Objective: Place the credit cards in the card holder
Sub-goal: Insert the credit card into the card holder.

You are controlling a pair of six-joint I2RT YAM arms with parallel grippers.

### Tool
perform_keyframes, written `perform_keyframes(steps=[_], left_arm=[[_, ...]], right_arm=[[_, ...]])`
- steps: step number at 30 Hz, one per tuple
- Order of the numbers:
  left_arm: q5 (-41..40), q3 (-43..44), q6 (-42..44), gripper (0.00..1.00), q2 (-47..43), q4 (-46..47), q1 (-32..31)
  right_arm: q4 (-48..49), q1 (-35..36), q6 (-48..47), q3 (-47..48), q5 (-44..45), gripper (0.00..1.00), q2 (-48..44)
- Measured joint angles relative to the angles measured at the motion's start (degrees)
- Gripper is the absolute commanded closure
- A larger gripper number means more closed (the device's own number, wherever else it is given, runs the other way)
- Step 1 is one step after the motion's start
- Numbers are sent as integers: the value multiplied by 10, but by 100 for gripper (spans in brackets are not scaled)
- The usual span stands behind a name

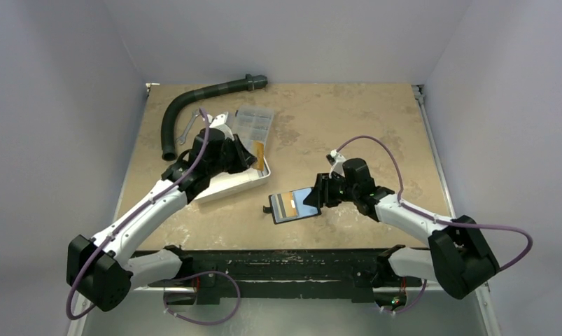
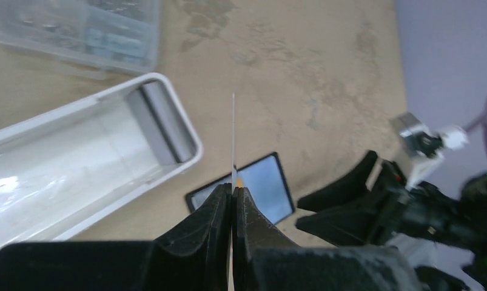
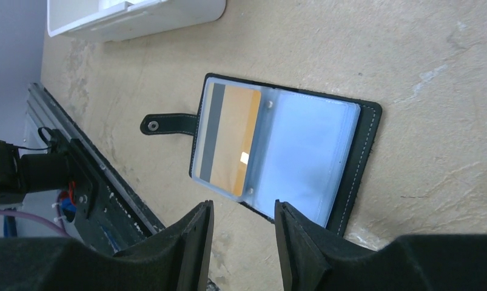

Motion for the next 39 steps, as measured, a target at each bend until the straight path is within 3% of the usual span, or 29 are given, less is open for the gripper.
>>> perform_keyframes(steps=[2, 7, 12, 17, 39], left_arm=[[55, -21, -8, 100, -9, 48, 0], [172, -125, -69, 100, 10, 195, -21], [189, -176, -109, 100, 45, 250, -93], [193, -214, -147, 100, 58, 297, -122], [179, -237, -245, 100, 172, 332, -122]], right_arm=[[18, 0, 7, 0, -10, 52, 16], [74, -5, 32, -13, -26, 69, 54], [104, -16, 47, -23, -27, 90, 101], [107, -28, 56, -32, 1, 99, 123], [115, -34, 72, -32, 2, 100, 134]])
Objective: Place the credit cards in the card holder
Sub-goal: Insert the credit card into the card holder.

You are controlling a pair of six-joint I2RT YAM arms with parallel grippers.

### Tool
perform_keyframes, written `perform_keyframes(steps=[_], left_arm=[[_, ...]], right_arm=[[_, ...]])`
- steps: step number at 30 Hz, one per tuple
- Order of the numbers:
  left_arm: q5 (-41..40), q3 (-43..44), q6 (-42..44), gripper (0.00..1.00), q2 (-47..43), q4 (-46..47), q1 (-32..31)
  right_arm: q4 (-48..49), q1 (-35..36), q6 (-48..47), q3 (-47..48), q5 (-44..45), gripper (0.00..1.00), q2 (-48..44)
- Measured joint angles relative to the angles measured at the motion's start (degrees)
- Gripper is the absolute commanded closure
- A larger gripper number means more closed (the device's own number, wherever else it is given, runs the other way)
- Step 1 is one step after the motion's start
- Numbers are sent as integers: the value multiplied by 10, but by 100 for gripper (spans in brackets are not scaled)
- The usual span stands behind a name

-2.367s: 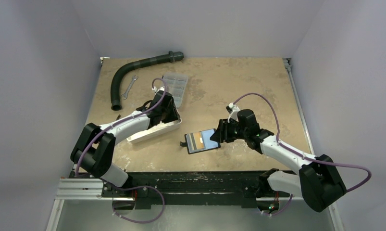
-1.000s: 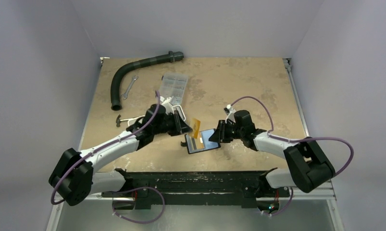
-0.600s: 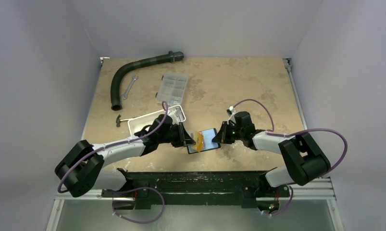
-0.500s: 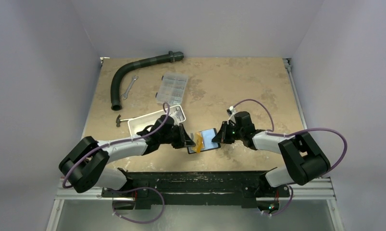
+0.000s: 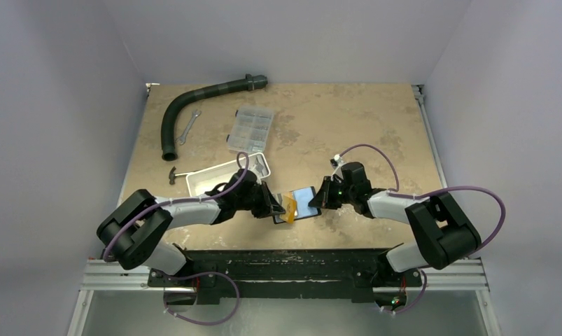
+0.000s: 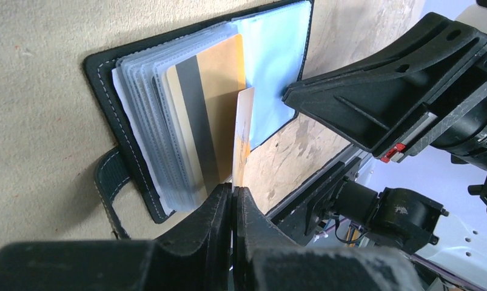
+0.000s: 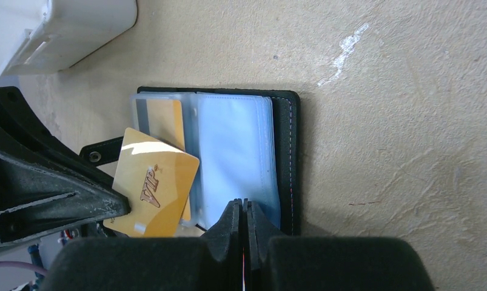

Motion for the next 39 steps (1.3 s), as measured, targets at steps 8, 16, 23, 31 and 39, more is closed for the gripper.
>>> perform_keyframes(steps=[8, 16, 23, 31, 39], left_arm=[[-1, 0, -2, 100, 32, 30, 0], [-3, 0, 0, 100, 57, 75, -1], [-22, -3, 2, 100, 62, 103, -3], [-34, -9, 0, 100, 77, 141, -3], [-44, -15, -11, 100, 89, 170, -5]], right_arm=[[0, 0, 0, 0, 0, 100, 0], [1, 0, 0, 0, -1, 100, 0], [1, 0, 0, 0, -1, 100, 0], [1, 0, 0, 0, -1, 100, 0], [6, 0, 0, 0, -3, 100, 3]])
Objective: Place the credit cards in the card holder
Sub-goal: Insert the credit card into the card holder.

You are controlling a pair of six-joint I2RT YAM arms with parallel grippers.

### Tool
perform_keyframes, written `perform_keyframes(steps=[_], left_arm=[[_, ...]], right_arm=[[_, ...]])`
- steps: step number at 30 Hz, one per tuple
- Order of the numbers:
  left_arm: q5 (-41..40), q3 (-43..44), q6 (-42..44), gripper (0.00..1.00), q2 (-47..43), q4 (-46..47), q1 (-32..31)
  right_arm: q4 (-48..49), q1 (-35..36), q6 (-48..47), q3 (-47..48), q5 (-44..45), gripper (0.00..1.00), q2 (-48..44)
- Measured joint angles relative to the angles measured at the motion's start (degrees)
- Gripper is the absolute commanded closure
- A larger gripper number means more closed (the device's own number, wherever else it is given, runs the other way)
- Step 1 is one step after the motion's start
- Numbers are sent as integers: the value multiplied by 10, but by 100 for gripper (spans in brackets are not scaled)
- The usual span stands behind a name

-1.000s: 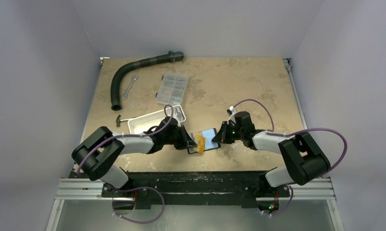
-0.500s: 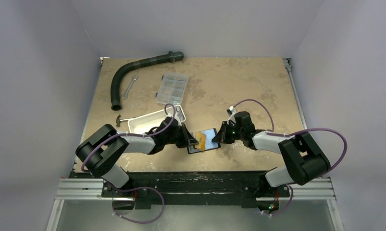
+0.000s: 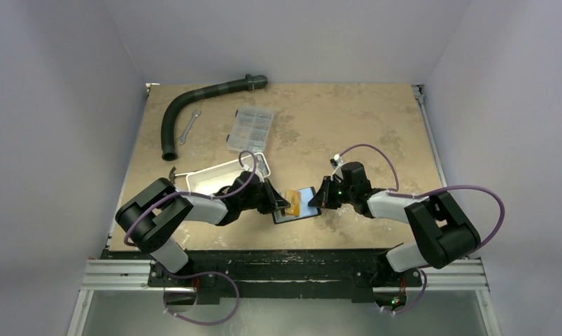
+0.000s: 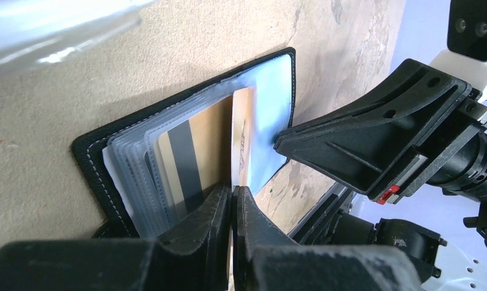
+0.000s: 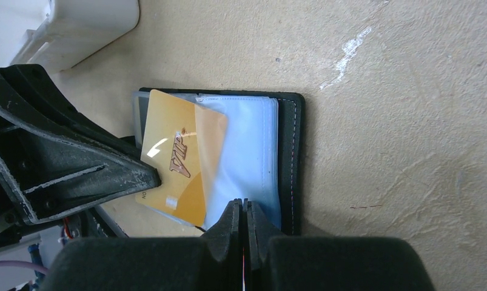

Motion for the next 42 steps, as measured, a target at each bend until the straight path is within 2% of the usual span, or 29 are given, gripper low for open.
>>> perform_keyframes(steps=[16, 37, 39, 42], left_arm=[[-33, -22, -56, 100, 18, 66, -24], [-122, -35, -111, 100, 37, 123, -73], [-121, -35, -113, 92, 41, 128, -74], [-115, -26, -113, 70, 39, 108, -74]], right_arm=[[1, 0, 0, 0, 0, 100, 0], [9, 0, 11, -7, 1, 97, -5], [0, 0, 10, -7, 3, 96, -11], [-20, 0, 5, -7, 15, 91, -24]])
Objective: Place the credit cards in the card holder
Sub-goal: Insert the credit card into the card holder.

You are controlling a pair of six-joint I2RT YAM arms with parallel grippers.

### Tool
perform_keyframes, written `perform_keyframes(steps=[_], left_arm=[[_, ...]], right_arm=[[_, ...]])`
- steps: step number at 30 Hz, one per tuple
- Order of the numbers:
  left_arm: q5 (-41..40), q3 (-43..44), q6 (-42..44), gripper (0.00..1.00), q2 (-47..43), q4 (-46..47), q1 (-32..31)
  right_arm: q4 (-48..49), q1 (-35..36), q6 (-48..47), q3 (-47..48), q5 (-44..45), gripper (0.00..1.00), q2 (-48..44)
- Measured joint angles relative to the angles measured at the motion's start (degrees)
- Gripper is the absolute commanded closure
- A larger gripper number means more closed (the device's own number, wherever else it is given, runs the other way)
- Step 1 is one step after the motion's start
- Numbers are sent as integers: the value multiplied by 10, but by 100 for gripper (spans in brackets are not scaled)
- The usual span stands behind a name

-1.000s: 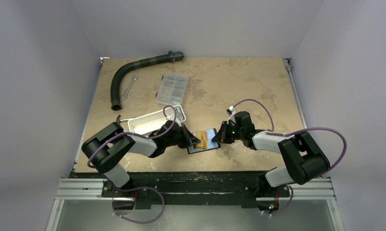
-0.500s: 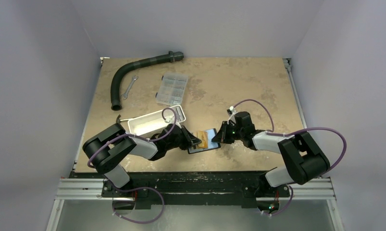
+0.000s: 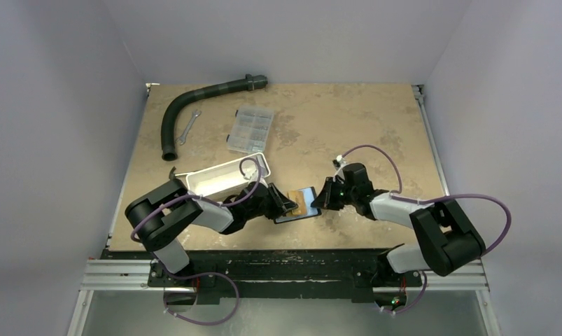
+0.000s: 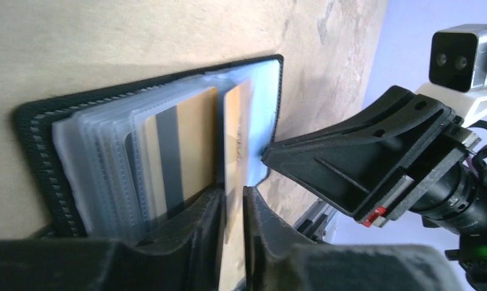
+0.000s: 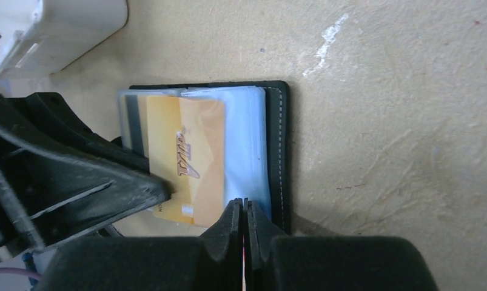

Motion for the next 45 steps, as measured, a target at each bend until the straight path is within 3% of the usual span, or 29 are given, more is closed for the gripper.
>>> perform_keyframes(steps=[3, 7, 16, 25, 34, 45], left_arm=[[12, 19, 11, 52, -15, -42, -2], [25, 51, 41, 40, -38, -111, -3], [43, 131, 119, 25, -39, -244, -4], [40, 189, 189, 26, -31, -340, -8], [49, 246, 222, 25, 35, -344, -15], [7, 250, 267, 24, 11, -400, -22]], right_arm=[[-25, 0, -10, 0, 17, 88, -18], [-54, 0, -26, 5, 34, 86, -40], [-76, 0, -52, 16, 37, 86, -41], [-78, 0, -58, 16, 37, 86, -40], [-70, 0, -57, 16, 31, 86, -29], [-69, -2, -57, 16, 29, 86, -29]])
